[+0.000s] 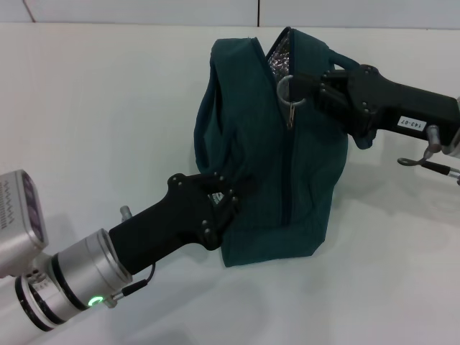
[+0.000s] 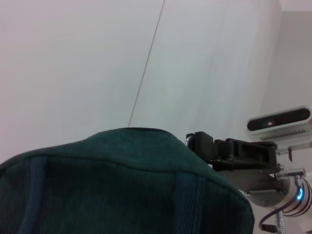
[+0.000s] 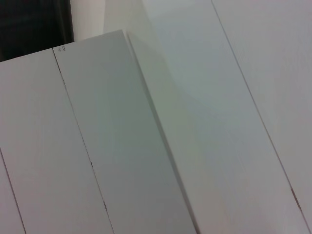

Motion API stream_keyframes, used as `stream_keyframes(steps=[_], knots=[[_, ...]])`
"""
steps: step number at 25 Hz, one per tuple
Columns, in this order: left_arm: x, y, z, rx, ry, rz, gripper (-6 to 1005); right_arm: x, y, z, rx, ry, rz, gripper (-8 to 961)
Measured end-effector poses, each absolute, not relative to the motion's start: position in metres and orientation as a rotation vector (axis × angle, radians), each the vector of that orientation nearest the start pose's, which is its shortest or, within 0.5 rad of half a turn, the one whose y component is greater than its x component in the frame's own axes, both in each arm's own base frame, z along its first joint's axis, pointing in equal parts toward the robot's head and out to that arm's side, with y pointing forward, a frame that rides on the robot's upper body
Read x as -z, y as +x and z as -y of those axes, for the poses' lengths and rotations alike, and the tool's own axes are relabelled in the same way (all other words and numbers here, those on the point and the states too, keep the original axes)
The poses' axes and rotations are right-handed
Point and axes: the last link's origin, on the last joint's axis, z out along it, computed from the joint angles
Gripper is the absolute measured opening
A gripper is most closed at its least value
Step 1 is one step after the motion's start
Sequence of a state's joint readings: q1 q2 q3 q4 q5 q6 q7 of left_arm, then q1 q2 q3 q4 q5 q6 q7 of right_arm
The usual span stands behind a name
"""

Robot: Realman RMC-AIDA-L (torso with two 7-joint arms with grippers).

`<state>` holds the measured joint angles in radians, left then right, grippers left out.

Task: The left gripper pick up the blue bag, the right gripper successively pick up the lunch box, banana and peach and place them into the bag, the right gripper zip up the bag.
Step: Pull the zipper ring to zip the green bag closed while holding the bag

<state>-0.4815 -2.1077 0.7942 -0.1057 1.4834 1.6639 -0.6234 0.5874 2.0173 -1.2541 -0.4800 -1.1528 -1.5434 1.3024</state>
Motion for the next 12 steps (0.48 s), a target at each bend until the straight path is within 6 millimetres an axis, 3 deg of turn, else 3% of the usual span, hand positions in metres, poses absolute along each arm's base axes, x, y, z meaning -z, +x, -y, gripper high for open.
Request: stream_keyframes(steps=[6, 12], knots=[[0.084, -0.255, -0.238, 1.283, -2.384, 0.573, 72, 0.005, 0.186, -0.342, -1.351, -2.623, -0.507, 23], [0.087, -0.258, -0.235, 1.25, -2.419, 0.553, 60, -0.003, 0.183, -0.355, -1.355, -2.559, -0.503, 23]])
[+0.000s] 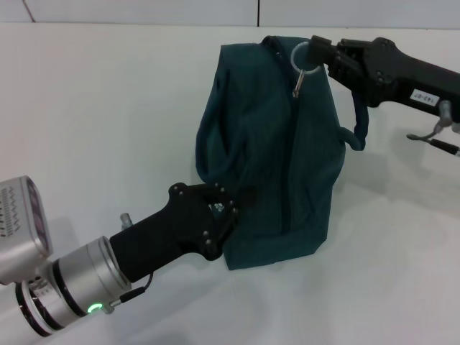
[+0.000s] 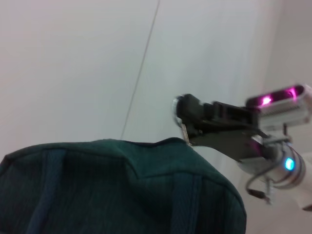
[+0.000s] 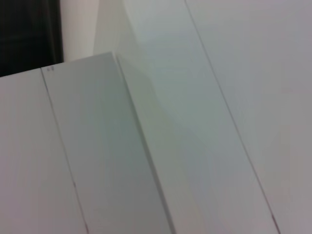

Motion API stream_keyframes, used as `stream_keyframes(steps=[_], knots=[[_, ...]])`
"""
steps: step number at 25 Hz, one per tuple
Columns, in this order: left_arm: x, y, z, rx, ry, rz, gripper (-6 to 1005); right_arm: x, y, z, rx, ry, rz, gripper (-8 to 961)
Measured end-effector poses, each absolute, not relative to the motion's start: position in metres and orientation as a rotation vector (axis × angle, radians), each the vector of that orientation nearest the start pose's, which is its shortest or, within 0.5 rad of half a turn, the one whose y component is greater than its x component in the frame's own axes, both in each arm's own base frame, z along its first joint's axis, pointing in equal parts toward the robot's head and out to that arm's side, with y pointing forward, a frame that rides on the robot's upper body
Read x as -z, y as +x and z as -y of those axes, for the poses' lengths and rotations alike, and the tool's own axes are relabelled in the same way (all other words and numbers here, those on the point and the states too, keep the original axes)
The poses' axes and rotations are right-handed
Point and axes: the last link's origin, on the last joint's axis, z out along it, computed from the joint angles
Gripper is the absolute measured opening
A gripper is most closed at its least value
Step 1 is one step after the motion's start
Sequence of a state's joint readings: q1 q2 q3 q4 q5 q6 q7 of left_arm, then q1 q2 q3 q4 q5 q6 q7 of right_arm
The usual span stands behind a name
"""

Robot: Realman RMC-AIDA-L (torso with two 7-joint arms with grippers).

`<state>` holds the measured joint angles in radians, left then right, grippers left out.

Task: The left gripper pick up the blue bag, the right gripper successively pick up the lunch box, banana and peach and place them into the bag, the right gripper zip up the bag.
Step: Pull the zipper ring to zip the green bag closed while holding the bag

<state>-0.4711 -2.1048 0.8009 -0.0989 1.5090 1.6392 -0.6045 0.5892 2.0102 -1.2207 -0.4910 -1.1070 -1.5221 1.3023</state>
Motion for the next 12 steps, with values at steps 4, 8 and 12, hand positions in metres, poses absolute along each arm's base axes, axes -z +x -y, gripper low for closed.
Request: stream_keyframes(steps=[4, 8, 12], knots=[[0.087, -0.257, -0.233, 1.251, -2.434, 0.535, 58, 0.001, 0.181, -0.361, -1.314, -2.559, -0.512, 23], [0.084, -0.255, -0.232, 1.271, -2.453, 0.495, 57, 0.005, 0.183, -0.362, -1.282, -2.57, -0.524, 23], [0.072, -0.256, -0.227, 1.317, -2.466, 0.399, 55, 0.006, 0.187, -0.355, -1.277, -2.582, -0.5, 23]])
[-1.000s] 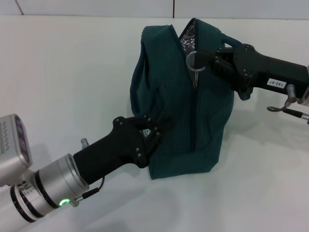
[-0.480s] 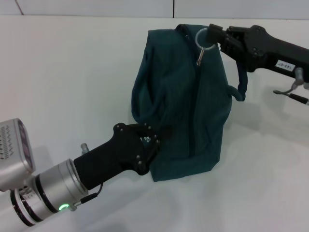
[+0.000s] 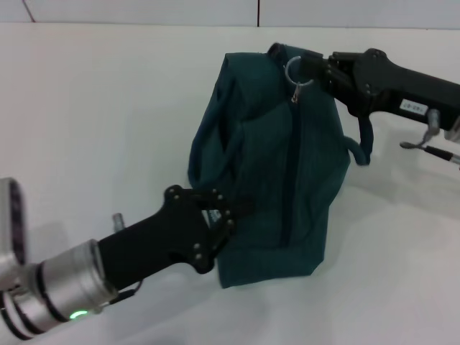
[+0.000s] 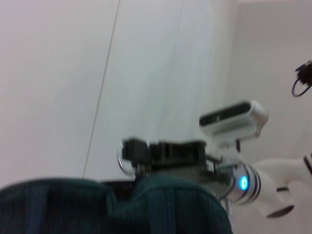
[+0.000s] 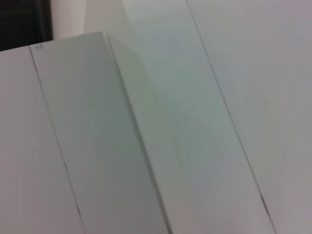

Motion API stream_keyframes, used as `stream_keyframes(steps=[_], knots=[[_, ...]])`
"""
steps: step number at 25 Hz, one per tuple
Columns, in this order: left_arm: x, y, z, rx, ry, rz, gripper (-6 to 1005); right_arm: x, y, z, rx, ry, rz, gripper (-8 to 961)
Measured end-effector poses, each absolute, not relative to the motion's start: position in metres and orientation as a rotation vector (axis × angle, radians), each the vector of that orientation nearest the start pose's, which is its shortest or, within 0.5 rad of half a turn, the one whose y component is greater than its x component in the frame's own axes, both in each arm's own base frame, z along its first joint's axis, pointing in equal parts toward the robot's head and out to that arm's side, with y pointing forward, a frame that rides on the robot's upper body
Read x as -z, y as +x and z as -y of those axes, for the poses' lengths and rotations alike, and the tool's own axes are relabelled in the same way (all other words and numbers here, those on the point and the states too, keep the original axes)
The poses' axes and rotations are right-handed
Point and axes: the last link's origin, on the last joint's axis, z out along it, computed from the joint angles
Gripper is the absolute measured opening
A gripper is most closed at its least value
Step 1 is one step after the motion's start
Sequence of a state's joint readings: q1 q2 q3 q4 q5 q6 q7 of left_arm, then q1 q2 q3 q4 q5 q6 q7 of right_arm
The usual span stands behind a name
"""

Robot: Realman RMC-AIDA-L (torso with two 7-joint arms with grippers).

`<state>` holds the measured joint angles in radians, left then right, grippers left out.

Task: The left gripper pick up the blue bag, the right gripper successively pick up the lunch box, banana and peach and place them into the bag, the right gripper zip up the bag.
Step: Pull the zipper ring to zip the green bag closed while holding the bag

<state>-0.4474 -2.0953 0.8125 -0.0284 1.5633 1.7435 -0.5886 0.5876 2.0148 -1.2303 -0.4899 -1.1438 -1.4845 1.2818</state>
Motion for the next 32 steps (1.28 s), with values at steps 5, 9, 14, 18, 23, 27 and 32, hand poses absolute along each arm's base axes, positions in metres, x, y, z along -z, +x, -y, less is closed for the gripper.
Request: stream_keyframes(steps=[5, 9, 14, 18, 23, 27, 32], knots=[[0.046, -0.261, -0.226, 1.367, -2.443, 0.302, 56, 0.002, 0.194, -0.337, -1.336, -2.595, -0.463, 24], [0.031, -0.266, -0.236, 1.342, -2.457, 0.317, 57, -0.001, 0.196, -0.321, -1.397, -2.625, -0.437, 24], [0.026, -0.271, -0.248, 1.272, -2.48, 0.314, 59, -0.003, 0.202, -0.326, -1.353, -2.583, -0.466, 24], [0.026, -0.27, -0.25, 1.266, -2.501, 0.31, 60, -0.002, 0.208, -0.342, -1.256, -2.527, -0.507, 24], [0.029, -0.268, -0.248, 1.267, -2.52, 0.311, 61, -0.001, 0.208, -0.353, -1.198, -2.484, -0.502, 25], [0.032, -0.268, -0.246, 1.268, -2.533, 0.313, 62, -0.003, 0.207, -0.358, -1.191, -2.444, -0.472, 25], [0.034, -0.267, -0.245, 1.268, -2.546, 0.307, 64, -0.004, 0.208, -0.364, -1.181, -2.394, -0.449, 25]])
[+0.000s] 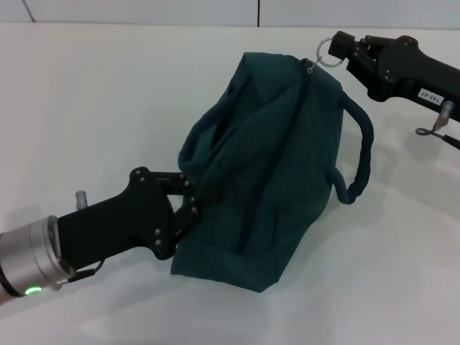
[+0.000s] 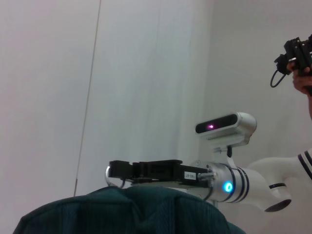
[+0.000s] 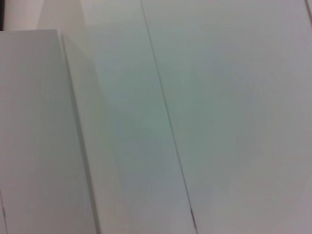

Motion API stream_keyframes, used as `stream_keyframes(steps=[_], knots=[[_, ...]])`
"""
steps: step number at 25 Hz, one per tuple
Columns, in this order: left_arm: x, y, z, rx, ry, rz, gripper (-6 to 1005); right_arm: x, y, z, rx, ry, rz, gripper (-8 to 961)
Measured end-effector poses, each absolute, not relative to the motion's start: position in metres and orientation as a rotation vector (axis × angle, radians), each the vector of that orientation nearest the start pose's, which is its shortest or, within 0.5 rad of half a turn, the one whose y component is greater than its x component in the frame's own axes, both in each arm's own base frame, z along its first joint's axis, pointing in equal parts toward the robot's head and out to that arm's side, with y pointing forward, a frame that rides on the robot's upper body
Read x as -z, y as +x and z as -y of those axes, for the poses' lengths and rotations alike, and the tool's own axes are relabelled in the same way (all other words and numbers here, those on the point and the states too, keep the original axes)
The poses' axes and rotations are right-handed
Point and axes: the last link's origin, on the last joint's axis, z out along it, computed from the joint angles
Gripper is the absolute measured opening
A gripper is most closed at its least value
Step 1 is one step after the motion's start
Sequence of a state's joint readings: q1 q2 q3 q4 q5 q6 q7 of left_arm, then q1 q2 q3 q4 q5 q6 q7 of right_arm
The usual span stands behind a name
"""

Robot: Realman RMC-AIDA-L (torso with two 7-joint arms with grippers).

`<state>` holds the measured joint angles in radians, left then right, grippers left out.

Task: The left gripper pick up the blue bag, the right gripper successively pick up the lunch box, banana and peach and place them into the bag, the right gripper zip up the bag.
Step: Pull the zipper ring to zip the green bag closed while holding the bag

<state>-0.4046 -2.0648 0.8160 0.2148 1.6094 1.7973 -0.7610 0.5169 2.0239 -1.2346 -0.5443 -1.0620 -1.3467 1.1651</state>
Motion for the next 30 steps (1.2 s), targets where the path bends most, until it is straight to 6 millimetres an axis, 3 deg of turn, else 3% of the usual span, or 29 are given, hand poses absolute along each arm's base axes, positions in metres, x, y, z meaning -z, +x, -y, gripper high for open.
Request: stream_keyframes(steps=[7, 11, 20, 25, 30], knots=[[0.038, -0.265, -0.242, 1.283, -2.545, 0.325, 65, -0.001, 0.211, -0.366, -1.138, -2.379, -0.429, 25], [0.035, -0.266, -0.245, 1.31, -2.486, 0.397, 67, 0.006, 0.215, -0.354, -1.116, -2.414, -0.351, 26], [0.025, -0.267, -0.262, 1.349, -2.375, 0.548, 69, -0.005, 0.223, -0.32, -1.202, -2.393, -0.202, 26], [0.029, -0.258, -0.27, 1.352, -2.422, 0.527, 269, -0.003, 0.222, -0.319, -1.197, -2.409, -0.201, 26], [0.029, -0.249, -0.279, 1.332, -2.515, 0.506, 299, -0.001, 0.221, -0.32, -1.194, -2.426, -0.198, 27]])
